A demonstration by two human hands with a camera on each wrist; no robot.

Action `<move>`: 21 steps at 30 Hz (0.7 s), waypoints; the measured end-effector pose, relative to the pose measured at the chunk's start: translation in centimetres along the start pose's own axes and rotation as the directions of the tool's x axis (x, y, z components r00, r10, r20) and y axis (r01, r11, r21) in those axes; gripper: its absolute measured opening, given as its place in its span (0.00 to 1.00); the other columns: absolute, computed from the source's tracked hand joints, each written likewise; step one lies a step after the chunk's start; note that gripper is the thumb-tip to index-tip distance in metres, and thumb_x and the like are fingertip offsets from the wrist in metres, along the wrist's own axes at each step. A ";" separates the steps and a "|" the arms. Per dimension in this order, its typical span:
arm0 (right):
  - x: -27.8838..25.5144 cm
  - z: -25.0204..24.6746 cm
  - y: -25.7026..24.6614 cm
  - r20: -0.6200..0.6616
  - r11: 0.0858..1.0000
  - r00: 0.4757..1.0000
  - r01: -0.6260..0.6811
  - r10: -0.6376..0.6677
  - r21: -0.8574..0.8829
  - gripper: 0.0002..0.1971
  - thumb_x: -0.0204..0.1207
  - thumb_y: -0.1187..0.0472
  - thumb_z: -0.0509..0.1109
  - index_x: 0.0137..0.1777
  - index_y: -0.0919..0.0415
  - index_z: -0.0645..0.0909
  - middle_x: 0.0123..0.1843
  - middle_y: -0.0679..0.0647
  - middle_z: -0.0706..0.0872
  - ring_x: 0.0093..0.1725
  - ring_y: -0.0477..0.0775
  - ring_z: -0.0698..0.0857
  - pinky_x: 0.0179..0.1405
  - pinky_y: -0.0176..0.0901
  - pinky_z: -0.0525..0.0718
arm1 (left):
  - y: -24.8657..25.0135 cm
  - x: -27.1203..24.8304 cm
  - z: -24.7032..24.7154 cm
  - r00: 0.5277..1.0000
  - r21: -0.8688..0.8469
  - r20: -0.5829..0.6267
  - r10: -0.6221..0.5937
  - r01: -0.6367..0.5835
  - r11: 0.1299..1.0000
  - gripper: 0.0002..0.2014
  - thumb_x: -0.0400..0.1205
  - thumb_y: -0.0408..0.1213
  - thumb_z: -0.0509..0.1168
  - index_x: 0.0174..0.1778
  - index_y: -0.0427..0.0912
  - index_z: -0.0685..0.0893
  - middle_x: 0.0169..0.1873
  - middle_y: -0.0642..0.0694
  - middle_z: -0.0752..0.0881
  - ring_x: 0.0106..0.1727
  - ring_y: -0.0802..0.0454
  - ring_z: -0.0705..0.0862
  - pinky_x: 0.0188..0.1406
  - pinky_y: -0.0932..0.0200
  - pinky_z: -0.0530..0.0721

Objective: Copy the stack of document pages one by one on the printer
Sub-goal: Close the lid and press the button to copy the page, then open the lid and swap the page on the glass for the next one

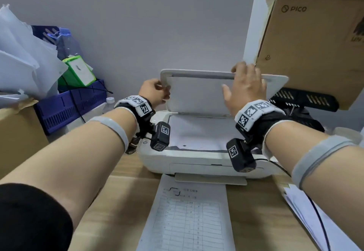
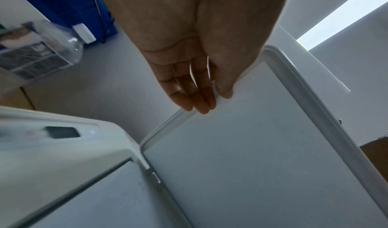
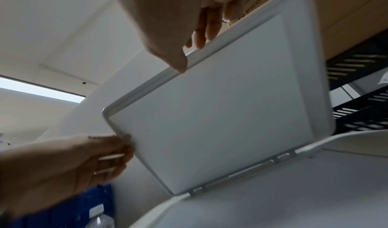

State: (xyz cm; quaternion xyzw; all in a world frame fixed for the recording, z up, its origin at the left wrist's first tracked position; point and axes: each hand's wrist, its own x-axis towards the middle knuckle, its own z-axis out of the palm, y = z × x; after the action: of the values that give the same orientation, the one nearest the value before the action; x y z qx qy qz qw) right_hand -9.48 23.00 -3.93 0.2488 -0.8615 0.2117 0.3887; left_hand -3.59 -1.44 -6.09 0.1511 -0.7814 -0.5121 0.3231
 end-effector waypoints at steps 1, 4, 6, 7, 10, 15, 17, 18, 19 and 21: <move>-0.3 0.4 0.7 0.054 1.000 0.999 0.003 -0.004 0.018 0.20 0.75 0.53 0.73 0.63 0.57 0.72 0.59 0.58 0.78 0.62 0.63 0.76 0.58 0.60 0.75 | 0.2 1.1 0.2 1.000 -0.004 -0.009 -0.013 0.013 1.000 0.05 0.86 0.35 0.66 0.44 0.42 0.80 0.38 0.41 0.86 0.35 0.52 0.86 0.35 0.59 0.86; -1.9 2.0 2.9 0.312 0.999 0.949 0.049 -0.048 0.004 0.21 0.78 0.49 0.70 0.66 0.53 0.70 0.59 0.53 0.79 0.62 0.60 0.77 0.61 0.58 0.76 | 0.6 3.9 0.8 0.997 -0.025 -0.039 -0.070 0.069 0.997 0.04 0.86 0.33 0.63 0.46 0.42 0.79 0.34 0.45 0.85 0.33 0.52 0.84 0.36 0.57 0.85; -3.3 3.0 4.0 0.456 0.998 0.888 0.063 -0.048 -0.017 0.21 0.80 0.46 0.67 0.69 0.49 0.69 0.62 0.50 0.79 0.64 0.56 0.77 0.64 0.57 0.75 | 0.9 5.1 1.1 0.995 -0.005 -0.053 -0.085 0.085 0.996 0.04 0.84 0.33 0.63 0.54 0.40 0.78 0.35 0.45 0.85 0.34 0.50 0.84 0.39 0.53 0.87; -3.9 3.5 4.6 0.510 0.998 0.859 0.058 -0.040 -0.020 0.21 0.80 0.45 0.66 0.70 0.49 0.69 0.63 0.49 0.79 0.66 0.55 0.77 0.65 0.57 0.75 | 0.7 5.7 1.4 0.994 0.011 -0.054 -0.091 0.092 0.996 0.07 0.84 0.32 0.64 0.56 0.41 0.76 0.37 0.44 0.85 0.36 0.49 0.84 0.42 0.50 0.88; -5.3 4.8 5.9 0.605 1.000 0.797 0.020 -0.006 -0.016 0.22 0.81 0.42 0.64 0.71 0.47 0.71 0.68 0.48 0.79 0.70 0.54 0.74 0.71 0.59 0.73 | 0.5 6.7 2.1 0.993 0.011 -0.036 -0.111 0.111 0.994 0.12 0.83 0.30 0.63 0.59 0.43 0.71 0.44 0.43 0.83 0.39 0.50 0.82 0.38 0.52 0.86; -6.8 5.4 7.4 0.721 1.000 0.693 -0.021 0.016 -0.002 0.25 0.84 0.39 0.58 0.79 0.45 0.67 0.78 0.50 0.72 0.77 0.54 0.70 0.75 0.55 0.69 | -0.1 7.7 2.9 0.984 -0.025 0.047 -0.173 0.174 0.984 0.26 0.83 0.25 0.62 0.77 0.42 0.66 0.57 0.41 0.78 0.56 0.44 0.81 0.49 0.49 0.85; -7.2 5.5 7.9 0.774 1.000 0.633 -0.021 -0.001 0.019 0.29 0.84 0.38 0.56 0.82 0.47 0.64 0.82 0.51 0.69 0.81 0.55 0.66 0.79 0.55 0.65 | -0.3 7.8 3.1 0.978 -0.030 0.064 -0.198 0.200 0.979 0.29 0.83 0.25 0.62 0.80 0.43 0.64 0.59 0.41 0.77 0.60 0.43 0.80 0.54 0.47 0.84; -7.3 5.5 8.0 0.796 1.000 0.605 -0.019 -0.004 0.020 0.30 0.84 0.38 0.55 0.83 0.48 0.63 0.83 0.51 0.67 0.83 0.54 0.64 0.81 0.55 0.63 | -0.3 7.8 3.1 0.975 -0.036 0.072 -0.212 0.215 0.976 0.30 0.83 0.25 0.63 0.81 0.43 0.63 0.59 0.41 0.77 0.61 0.43 0.81 0.54 0.47 0.84; -7.5 5.3 8.1 0.814 1.000 0.582 -0.016 -0.001 0.013 0.31 0.84 0.37 0.54 0.84 0.48 0.61 0.85 0.52 0.65 0.84 0.54 0.61 0.82 0.55 0.61 | -0.3 7.7 3.1 0.971 -0.044 0.082 -0.226 0.230 0.972 0.32 0.83 0.25 0.63 0.83 0.44 0.61 0.59 0.41 0.77 0.61 0.43 0.81 0.54 0.47 0.84; -7.8 4.9 8.0 0.834 1.000 0.552 -0.005 0.009 -0.008 0.33 0.83 0.34 0.51 0.85 0.47 0.59 0.87 0.53 0.59 0.86 0.53 0.56 0.84 0.56 0.57 | -0.4 7.3 3.0 0.966 -0.056 0.100 -0.240 0.247 0.967 0.36 0.83 0.25 0.64 0.85 0.44 0.58 0.59 0.42 0.77 0.60 0.44 0.81 0.52 0.47 0.84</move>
State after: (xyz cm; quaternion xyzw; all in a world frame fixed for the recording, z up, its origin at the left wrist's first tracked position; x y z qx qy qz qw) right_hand -12.56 28.64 -14.34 0.3151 -0.9443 0.0684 -0.0654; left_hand -11.10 -3.62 -4.65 0.2112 -0.7531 -0.5806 0.2263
